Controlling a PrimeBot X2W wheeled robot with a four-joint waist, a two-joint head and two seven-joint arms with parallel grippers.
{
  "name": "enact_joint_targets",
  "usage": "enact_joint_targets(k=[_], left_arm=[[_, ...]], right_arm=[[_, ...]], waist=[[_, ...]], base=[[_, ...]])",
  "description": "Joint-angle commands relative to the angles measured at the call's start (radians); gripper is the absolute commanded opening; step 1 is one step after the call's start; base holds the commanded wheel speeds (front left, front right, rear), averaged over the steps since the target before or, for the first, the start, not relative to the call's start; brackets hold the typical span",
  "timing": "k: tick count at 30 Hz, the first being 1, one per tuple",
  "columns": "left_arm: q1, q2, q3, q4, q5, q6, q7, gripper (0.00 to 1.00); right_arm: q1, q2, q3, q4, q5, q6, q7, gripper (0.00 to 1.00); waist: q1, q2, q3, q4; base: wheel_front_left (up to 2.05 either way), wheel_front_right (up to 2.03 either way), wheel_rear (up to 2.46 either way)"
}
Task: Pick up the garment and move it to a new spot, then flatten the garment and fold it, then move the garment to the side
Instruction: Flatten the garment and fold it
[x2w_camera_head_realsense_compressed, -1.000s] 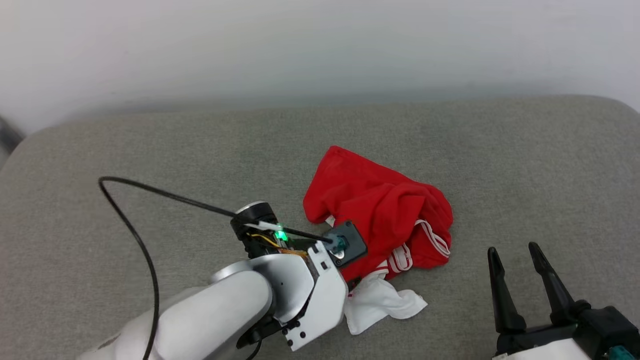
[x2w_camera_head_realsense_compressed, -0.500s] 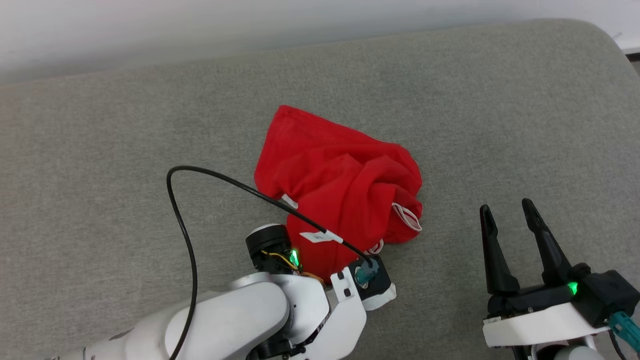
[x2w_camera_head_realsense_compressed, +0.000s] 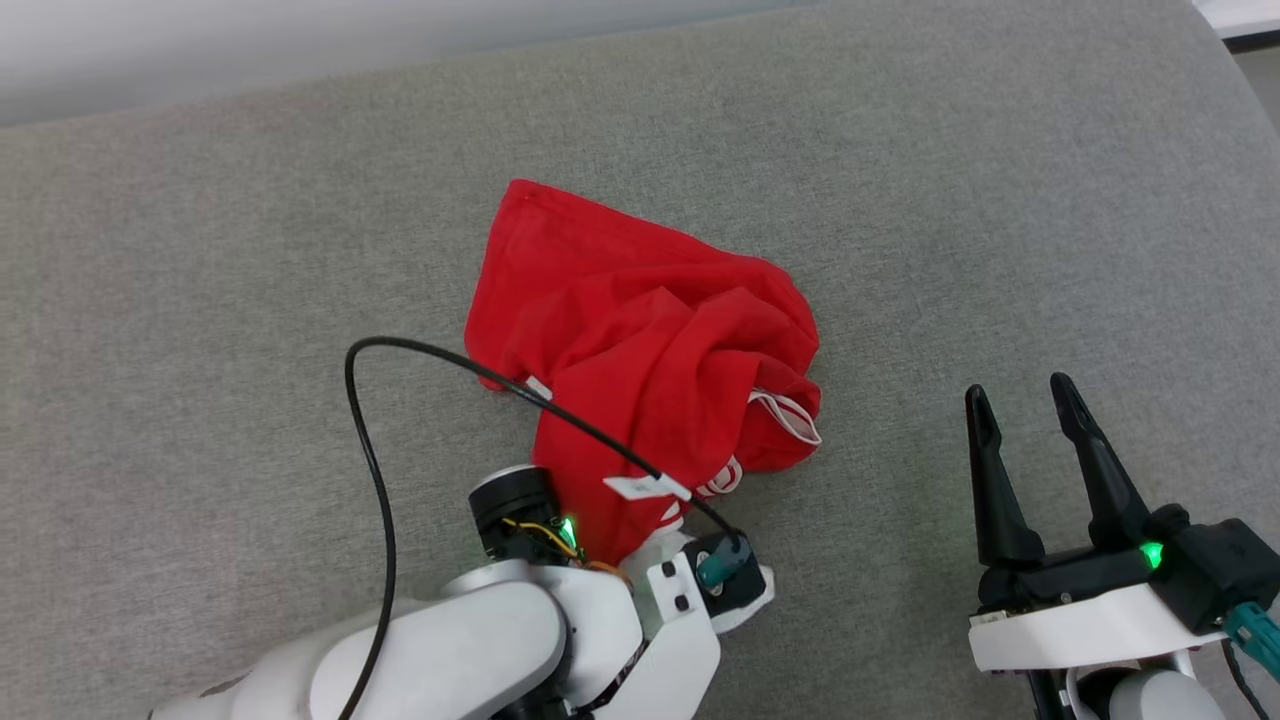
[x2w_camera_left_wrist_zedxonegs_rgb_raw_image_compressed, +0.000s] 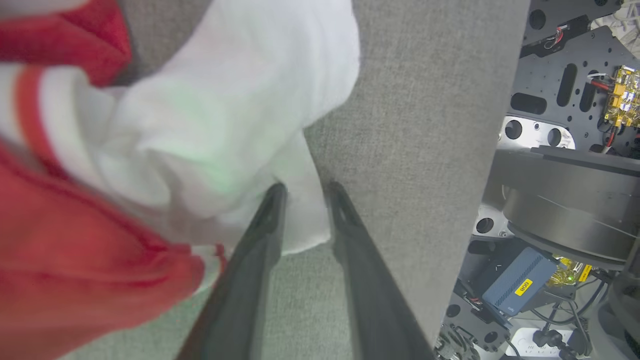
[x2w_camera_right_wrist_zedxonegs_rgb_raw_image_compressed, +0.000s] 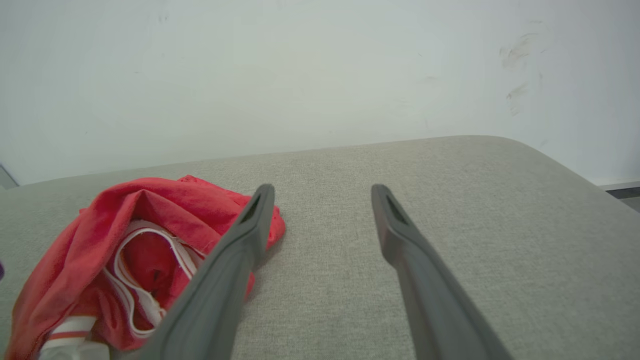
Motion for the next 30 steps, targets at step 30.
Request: enact_joint_targets(k=[30], left_arm=[[-0.034,0.414,0.013,0.35,-0.195,0.01,-0.347,0.0]], right_arm=[[0.08,0.002,-0.027,0.002,-0.042,0.0,-0.002,1.0]], waist=[[-0.0001,0.0,-0.13,0.138]], base=[[0.0,0.0,0.0]])
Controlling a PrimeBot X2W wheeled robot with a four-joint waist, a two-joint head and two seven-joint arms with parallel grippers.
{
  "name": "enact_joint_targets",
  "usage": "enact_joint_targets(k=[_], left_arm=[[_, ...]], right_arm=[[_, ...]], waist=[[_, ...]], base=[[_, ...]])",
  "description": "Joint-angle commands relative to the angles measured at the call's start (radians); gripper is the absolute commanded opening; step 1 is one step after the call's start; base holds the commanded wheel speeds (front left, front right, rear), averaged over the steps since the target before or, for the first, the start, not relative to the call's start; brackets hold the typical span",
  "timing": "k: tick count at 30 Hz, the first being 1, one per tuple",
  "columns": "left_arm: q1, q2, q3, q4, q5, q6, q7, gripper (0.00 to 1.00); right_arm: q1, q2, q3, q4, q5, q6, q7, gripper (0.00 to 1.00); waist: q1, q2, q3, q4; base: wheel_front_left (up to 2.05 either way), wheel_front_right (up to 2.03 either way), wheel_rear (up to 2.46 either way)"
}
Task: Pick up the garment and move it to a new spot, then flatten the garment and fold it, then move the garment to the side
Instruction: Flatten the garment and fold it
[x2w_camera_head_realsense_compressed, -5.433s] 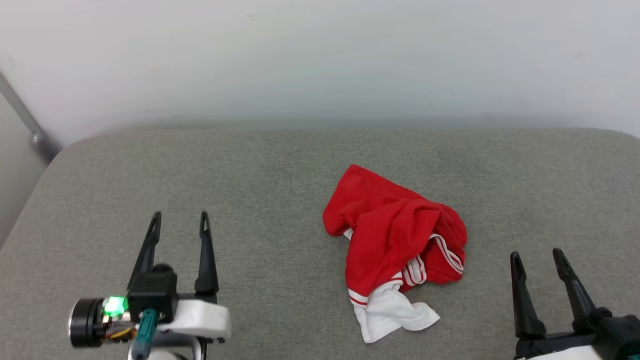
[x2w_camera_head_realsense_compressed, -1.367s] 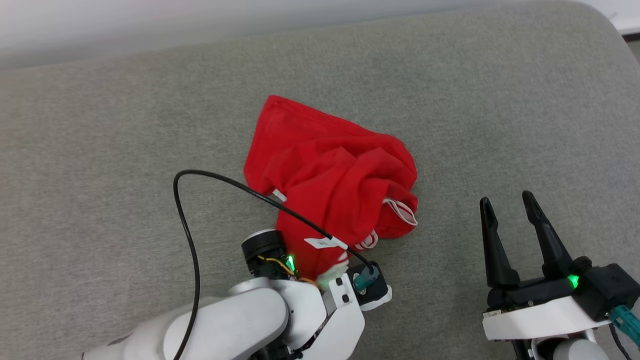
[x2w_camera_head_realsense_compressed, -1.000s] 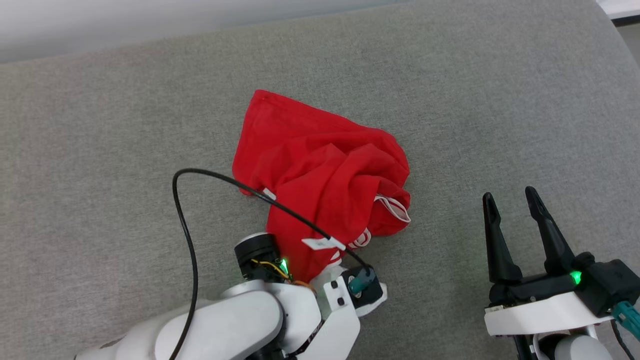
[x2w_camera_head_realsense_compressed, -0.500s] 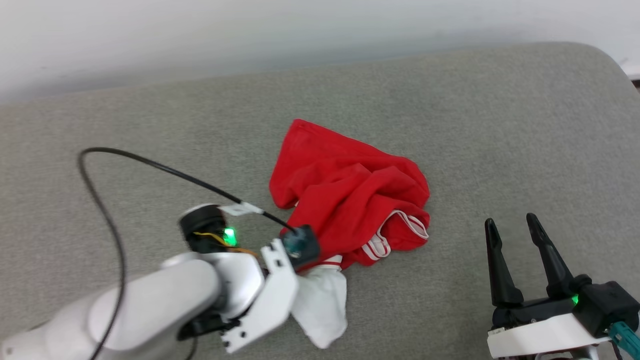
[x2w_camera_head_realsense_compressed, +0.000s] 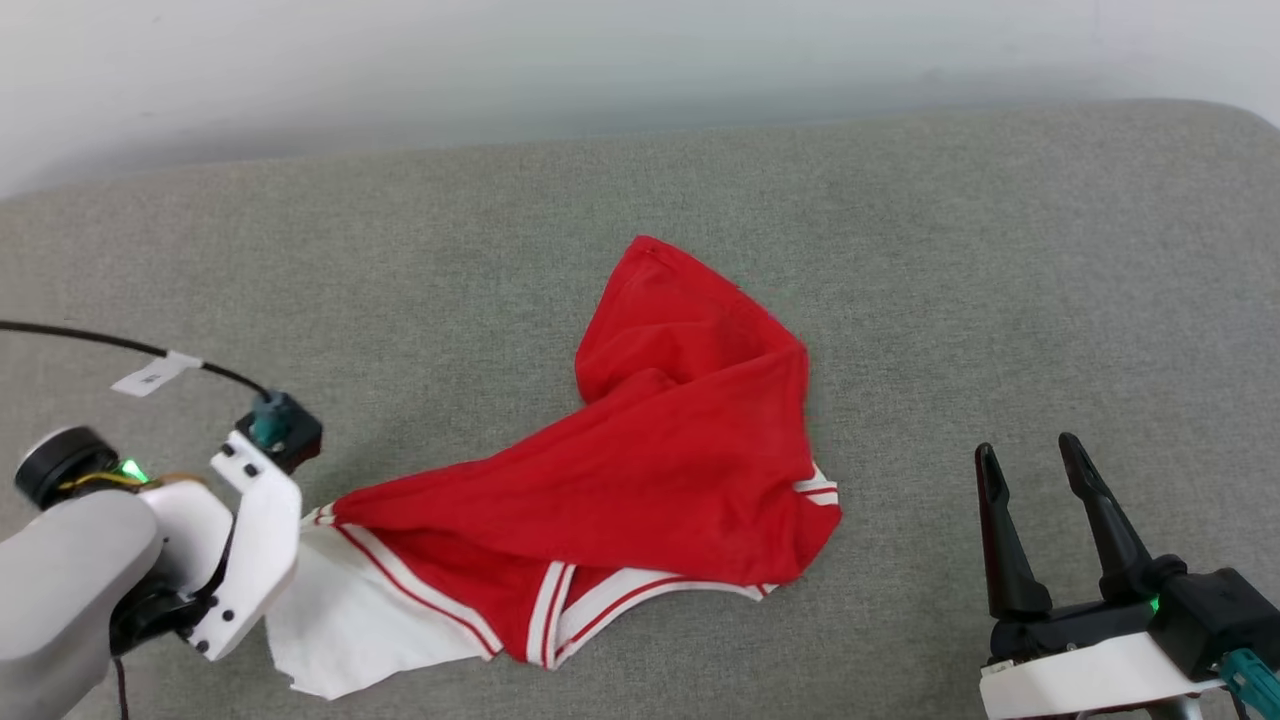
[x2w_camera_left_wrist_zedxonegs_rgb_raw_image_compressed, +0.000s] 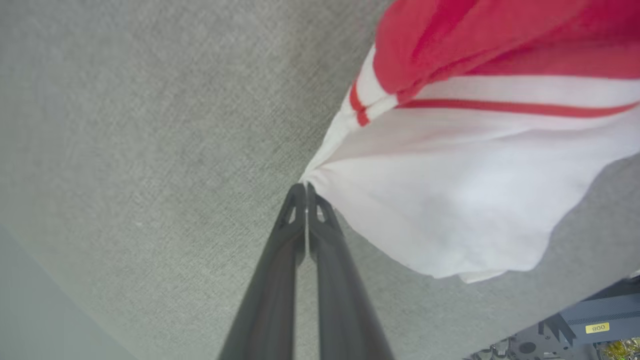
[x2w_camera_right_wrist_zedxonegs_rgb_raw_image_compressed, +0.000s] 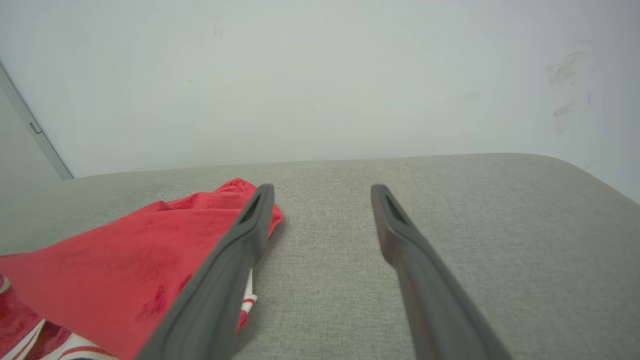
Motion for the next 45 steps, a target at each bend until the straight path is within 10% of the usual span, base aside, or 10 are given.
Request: enact_joint_targets(k=[1,5,6,7,19,35,45], left_arm=[[0.025,-0.008,0.002,0.027,-0.015,0.009,-0.011,0.0],[0.059,-0.036,0.007,0.095,-0.029,0.025,-0.061,0.0],[0.067,-0.049,0.012,0.111,-0.032,0.027,-0.086,0.2],[0.068,-0.059,0.015,0.119,-0.022,0.027,-0.116,1.0],[0.111,-0.035,0.067,0.026,0.037,0.118,-0.391,1.0],[0.405,-0.09,0.259,-0.277,0.128,0.684,-0.892,1.0],[0.661,-0.216,0.509,-0.423,0.283,0.825,-0.901,1.0]], right_arm=[[-0.01,0.002,-0.002,-0.004,-0.008,0.0,-0.002,1.0],[-0.009,0.002,-0.002,-0.002,-0.014,0.0,-0.002,1.0],[-0.006,0.002,-0.005,-0.002,-0.015,0.0,-0.002,1.0],[-0.003,0.002,-0.008,0.0,-0.017,0.0,-0.002,1.0],[0.048,0.002,-0.05,0.006,-0.029,0.0,-0.002,1.0],[-0.016,0.002,-0.153,-0.051,-0.079,0.0,-0.002,1.0],[-0.202,-0.104,-0.057,0.016,-0.205,0.0,-0.001,1.0]], waist=[[0.0,0.0,0.007,0.0],[0.0,0.0,0.013,0.004],[0.0,0.0,0.01,0.007],[0.0,0.0,0.006,0.011],[0.0,0.0,-0.129,0.092],[0.0,0.0,-0.191,0.161],[0.0,0.0,-0.186,0.177]], base=[[0.0,0.0,0.0],[0.0,0.0,0.0],[0.0,0.0,0.0],[0.0,0.0,0.0],[0.0,0.0,0.0],[0.0,0.0,0.0],[0.0,0.0,0.0]])
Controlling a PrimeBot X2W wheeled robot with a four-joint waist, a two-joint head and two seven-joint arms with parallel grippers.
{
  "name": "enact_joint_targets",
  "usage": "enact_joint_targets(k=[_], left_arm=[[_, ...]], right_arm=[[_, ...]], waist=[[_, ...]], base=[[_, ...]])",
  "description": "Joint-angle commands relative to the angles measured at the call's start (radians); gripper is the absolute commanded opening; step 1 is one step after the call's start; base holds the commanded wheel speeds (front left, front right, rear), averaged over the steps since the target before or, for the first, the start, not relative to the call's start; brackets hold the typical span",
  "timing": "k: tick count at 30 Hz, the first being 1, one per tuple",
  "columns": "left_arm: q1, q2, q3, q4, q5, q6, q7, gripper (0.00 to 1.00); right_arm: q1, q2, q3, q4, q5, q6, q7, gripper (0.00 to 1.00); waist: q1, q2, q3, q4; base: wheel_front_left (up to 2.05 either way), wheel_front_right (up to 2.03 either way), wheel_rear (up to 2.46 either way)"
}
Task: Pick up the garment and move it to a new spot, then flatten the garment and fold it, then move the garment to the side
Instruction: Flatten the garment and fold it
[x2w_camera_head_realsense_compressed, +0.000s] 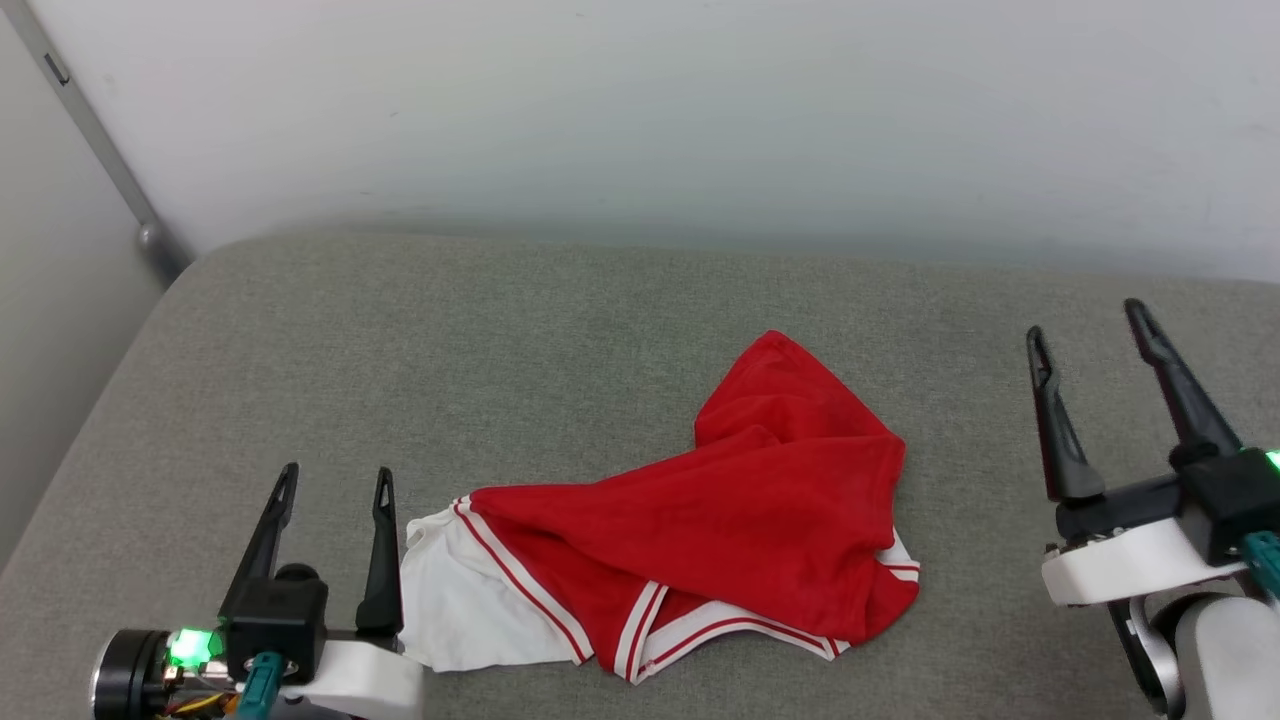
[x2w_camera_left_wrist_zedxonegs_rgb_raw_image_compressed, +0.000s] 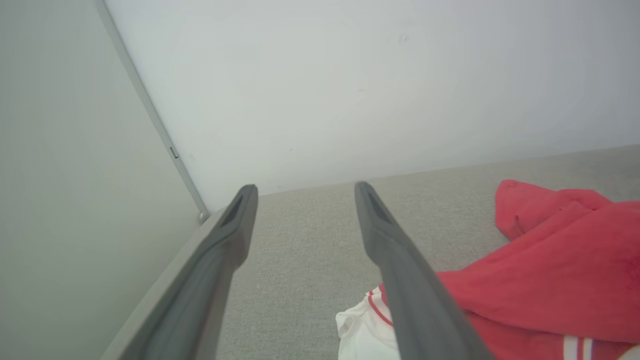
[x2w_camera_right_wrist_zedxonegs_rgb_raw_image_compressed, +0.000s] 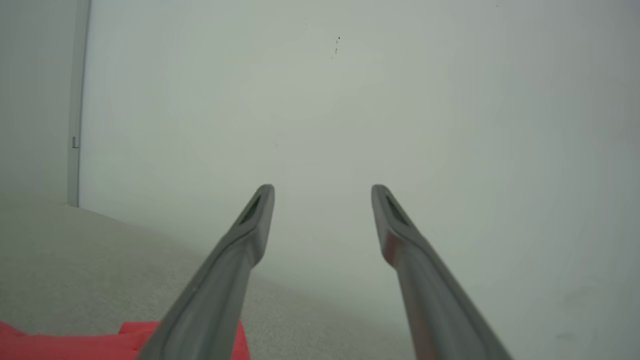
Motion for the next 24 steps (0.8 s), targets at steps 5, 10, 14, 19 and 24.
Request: enact_joint_targets(k=[5,10,14,19,24], left_arm=[[0.12,-0.069,0.122,-0.018,0.071,-0.026,-0.002,1.0],[0.185,-0.147,0.219,-0.025,0.147,-0.071,-0.002,1.0],[0.21,-0.21,0.275,-0.016,0.2,-0.115,-0.002,1.0],[0.209,-0.286,0.333,-0.001,0.255,-0.175,-0.002,1.0],[0.184,-0.366,0.375,0.018,0.311,-0.239,-0.002,1.0]], right_arm=[[-0.121,-0.176,0.194,0.173,0.084,-0.001,0.16,1.0],[-0.237,-0.356,0.437,0.18,0.312,-0.001,0.455,1.0],[-0.326,-0.481,0.635,0.156,0.515,-0.001,0.679,1.0],[-0.445,-0.561,0.831,0.135,0.684,-0.001,0.882,1.0],[-0.546,-0.556,0.961,0.183,0.747,-0.001,0.959,1.0]], waist=[[0.0001,0.0,0.002,0.015],[0.0001,0.0,0.026,0.03],[0.0001,0.0,0.06,0.046],[0.0001,0.0,0.117,0.067],[0.0001,0.0,0.174,0.094]], base=[[0.0,0.0,0.0],[0.0,0.0,0.0],[0.0,0.0,0.0],[0.0,0.0,0.0],[0.0,0.0,0.0]])
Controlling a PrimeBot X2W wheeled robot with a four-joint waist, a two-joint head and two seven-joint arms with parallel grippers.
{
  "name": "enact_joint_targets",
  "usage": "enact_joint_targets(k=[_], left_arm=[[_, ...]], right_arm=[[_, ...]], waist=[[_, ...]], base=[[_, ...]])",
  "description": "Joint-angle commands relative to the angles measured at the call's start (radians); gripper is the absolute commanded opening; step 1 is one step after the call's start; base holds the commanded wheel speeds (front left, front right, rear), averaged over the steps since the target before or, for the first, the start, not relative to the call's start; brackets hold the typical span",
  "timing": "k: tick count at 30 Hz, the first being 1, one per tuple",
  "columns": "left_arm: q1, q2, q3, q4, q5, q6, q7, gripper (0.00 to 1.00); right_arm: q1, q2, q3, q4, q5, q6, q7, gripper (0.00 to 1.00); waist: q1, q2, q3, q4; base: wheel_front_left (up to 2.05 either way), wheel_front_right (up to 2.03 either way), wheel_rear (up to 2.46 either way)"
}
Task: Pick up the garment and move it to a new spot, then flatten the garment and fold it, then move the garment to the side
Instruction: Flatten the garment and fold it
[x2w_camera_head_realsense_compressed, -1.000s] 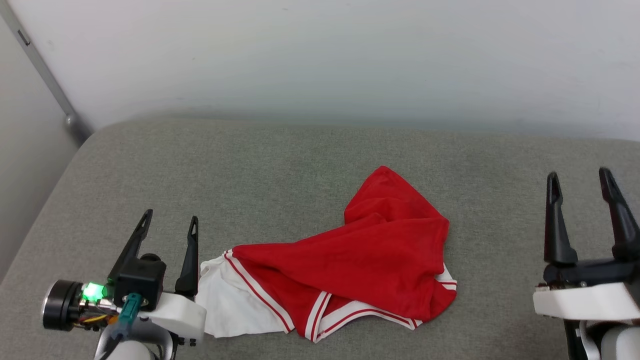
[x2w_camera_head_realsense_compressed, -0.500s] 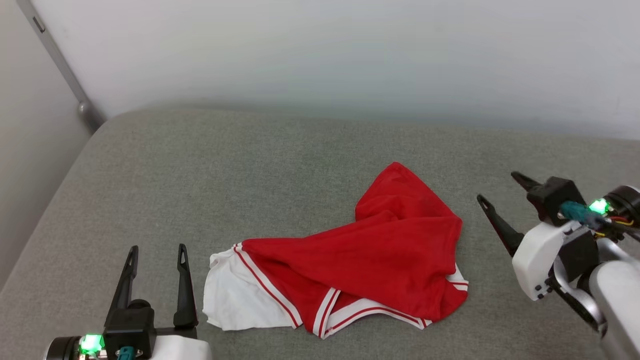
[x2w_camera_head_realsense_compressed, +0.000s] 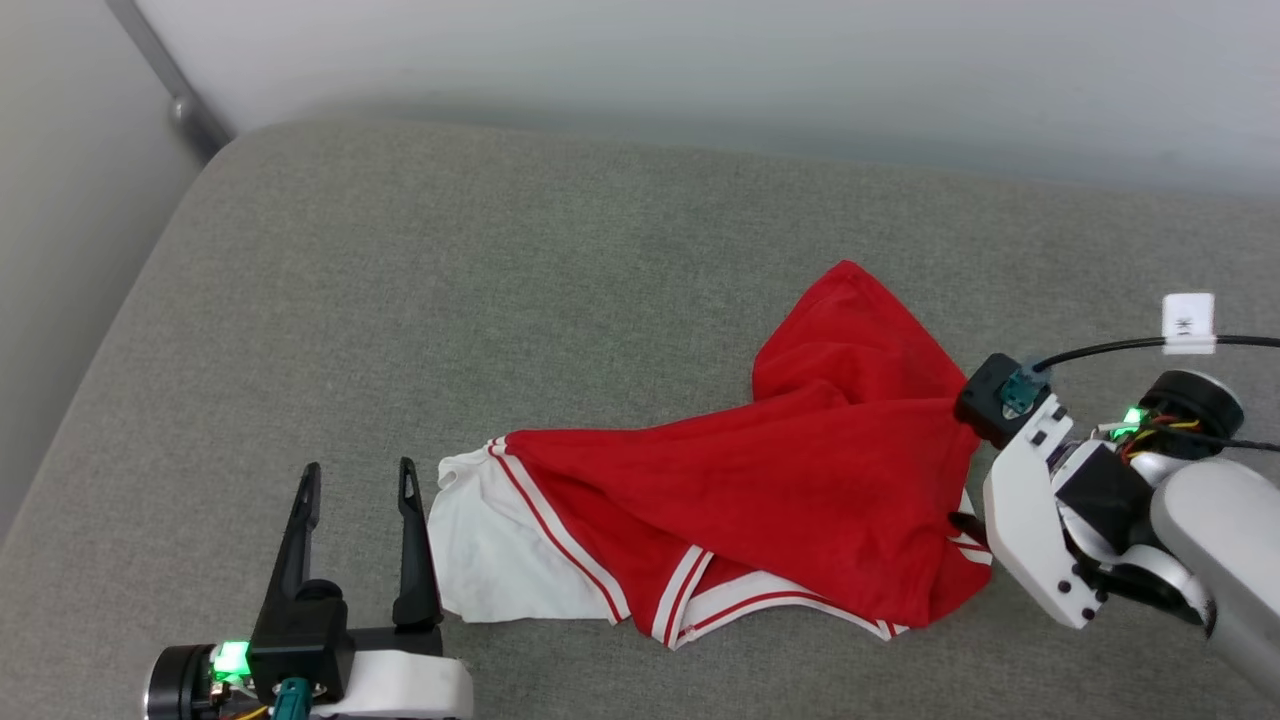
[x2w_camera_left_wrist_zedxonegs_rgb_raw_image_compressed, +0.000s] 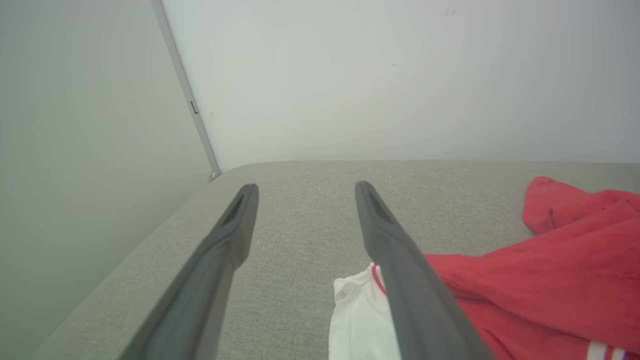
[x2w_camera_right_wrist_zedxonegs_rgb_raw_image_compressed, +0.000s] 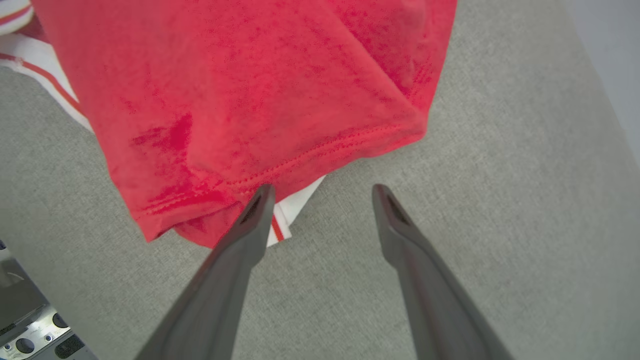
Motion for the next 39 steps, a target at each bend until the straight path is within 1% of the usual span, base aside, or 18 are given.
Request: enact_joint_targets(k=[1,4,7,12,13,14,18,20,24,27,28,32,35,37,39], left_arm=[[-0.015,-0.017,0.009,0.008,0.014,-0.014,-0.002,1.0],[-0.025,-0.058,0.029,0.028,0.04,-0.051,-0.002,1.0],[-0.028,-0.092,0.054,0.043,0.062,-0.082,-0.002,1.0],[-0.019,-0.132,0.1,0.061,0.095,-0.125,-0.002,1.0],[-0.015,-0.139,0.111,0.064,0.1,-0.132,-0.002,1.0],[-0.009,-0.146,0.122,0.068,0.105,-0.138,-0.002,1.0],[0.01,-0.167,0.154,0.081,0.125,-0.164,-0.002,1.0],[0.022,-0.18,0.167,0.084,0.134,-0.177,-0.002,1.0],[0.053,-0.191,0.197,0.088,0.15,-0.192,-0.002,1.0],[0.078,-0.203,0.217,0.086,0.159,-0.205,-0.002,1.0],[0.078,-0.203,0.217,0.086,0.159,-0.205,-0.002,1.0],[0.102,-0.218,0.241,0.083,0.167,-0.218,-0.003,1.0],[0.116,-0.229,0.251,0.084,0.172,-0.229,-0.003,1.0],[0.123,-0.236,0.258,0.087,0.178,-0.238,-0.003,1.0],[0.128,-0.241,0.265,0.089,0.182,-0.245,-0.003,1.0]], right_arm=[[-0.01,0.013,0.03,0.022,0.013,-0.001,0.014,1.0],[-0.038,0.028,0.101,0.076,0.028,-0.001,0.018,1.0],[-0.035,0.047,0.172,0.131,0.048,-0.001,0.004,1.0],[-0.018,0.064,0.275,0.194,0.079,-0.001,-0.027,1.0],[-0.021,0.067,0.286,0.199,0.083,-0.001,-0.038,0.24],[-0.025,0.069,0.297,0.204,0.088,-0.001,-0.047,0.0],[-0.074,0.056,0.305,0.208,0.094,-0.001,-0.122,0.0],[-0.097,0.039,0.3,0.204,0.108,-0.001,-0.166,0.0],[-0.107,-0.018,0.277,0.176,0.137,-0.001,-0.241,0.0],[-0.072,-0.089,0.252,0.151,0.158,-0.001,-0.28,0.0],[-0.072,-0.089,0.252,0.151,0.158,-0.001,-0.28,0.0],[0.018,-0.184,0.195,0.117,0.213,-0.001,-0.313,0.0],[0.123,-0.239,0.139,0.121,0.26,-0.001,-0.339,0.0],[0.201,-0.26,0.104,0.141,0.282,-0.001,-0.36,0.0],[0.279,-0.264,0.079,0.166,0.293,-0.001,-0.375,0.0]], waist=[[0.0,0.0,0.03,0.023],[0.0,0.0,0.052,0.038],[0.0,0.0,0.066,0.048],[0.0,0.0,0.07,0.049],[0.0,0.0,0.067,0.045],[0.0,0.0,0.063,0.04],[0.0,0.0,0.033,0.015],[0.0,0.0,0.014,0.003],[0.0,0.0,-0.025,-0.028],[0.0,0.0,-0.042,-0.05],[0.0,0.0,-0.042,-0.05],[0.0,0.0,-0.053,-0.072],[0.0,0.0,-0.058,-0.084],[0.0,0.0,-0.06,-0.089],[0.0,0.0,-0.062,-0.094]], base=[[0.0,0.0,0.0],[0.0,0.0,0.0],[0.0,0.0,0.0],[0.0,0.0,0.0],[0.0,0.0,0.0],[0.0,0.0,0.0],[0.0,0.0,0.0],[0.0,0.0,0.0],[0.0,0.0,0.0],[0.0,0.0,0.0],[0.0,0.0,0.0],[0.0,0.0,0.0],[0.0,0.0,0.0],[0.0,0.0,0.0],[0.0,0.0,0.0]])
